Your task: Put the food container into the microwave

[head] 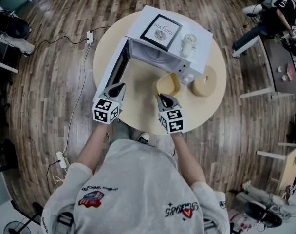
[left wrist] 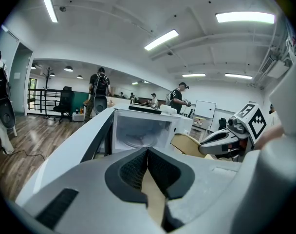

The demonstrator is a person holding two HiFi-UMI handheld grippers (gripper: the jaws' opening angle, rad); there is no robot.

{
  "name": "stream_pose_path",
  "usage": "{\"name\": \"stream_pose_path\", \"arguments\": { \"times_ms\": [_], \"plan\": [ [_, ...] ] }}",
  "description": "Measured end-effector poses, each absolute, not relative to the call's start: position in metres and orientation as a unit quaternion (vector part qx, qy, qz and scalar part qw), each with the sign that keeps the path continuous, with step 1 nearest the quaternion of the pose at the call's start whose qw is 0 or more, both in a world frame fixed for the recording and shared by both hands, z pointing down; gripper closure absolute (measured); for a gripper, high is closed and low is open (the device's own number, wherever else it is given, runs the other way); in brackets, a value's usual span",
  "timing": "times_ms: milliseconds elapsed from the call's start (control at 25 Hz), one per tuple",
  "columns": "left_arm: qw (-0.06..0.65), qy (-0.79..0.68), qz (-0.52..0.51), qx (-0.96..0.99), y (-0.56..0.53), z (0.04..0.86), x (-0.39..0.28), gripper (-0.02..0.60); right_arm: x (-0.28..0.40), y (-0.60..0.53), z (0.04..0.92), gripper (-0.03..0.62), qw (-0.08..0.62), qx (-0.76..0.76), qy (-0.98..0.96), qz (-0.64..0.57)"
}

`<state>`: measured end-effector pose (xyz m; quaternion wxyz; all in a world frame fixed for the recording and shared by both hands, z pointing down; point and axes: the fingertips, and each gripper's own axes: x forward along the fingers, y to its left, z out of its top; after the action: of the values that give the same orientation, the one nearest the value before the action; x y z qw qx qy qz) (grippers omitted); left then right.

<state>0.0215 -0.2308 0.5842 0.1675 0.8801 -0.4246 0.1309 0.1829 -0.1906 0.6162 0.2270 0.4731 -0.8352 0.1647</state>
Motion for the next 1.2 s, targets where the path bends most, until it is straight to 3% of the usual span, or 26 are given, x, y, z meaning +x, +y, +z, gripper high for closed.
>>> {"name": "stream_pose_path", "arguments": {
  "times_ms": [1200],
  "plan": [
    [0.173, -0.461, 0.121, 0.862, -0.285, 0.597, -0.033, 0.577, 0.127, -0.287, 0.649, 0.571, 0.358, 0.356, -0.860, 0.076]
  ]
}}
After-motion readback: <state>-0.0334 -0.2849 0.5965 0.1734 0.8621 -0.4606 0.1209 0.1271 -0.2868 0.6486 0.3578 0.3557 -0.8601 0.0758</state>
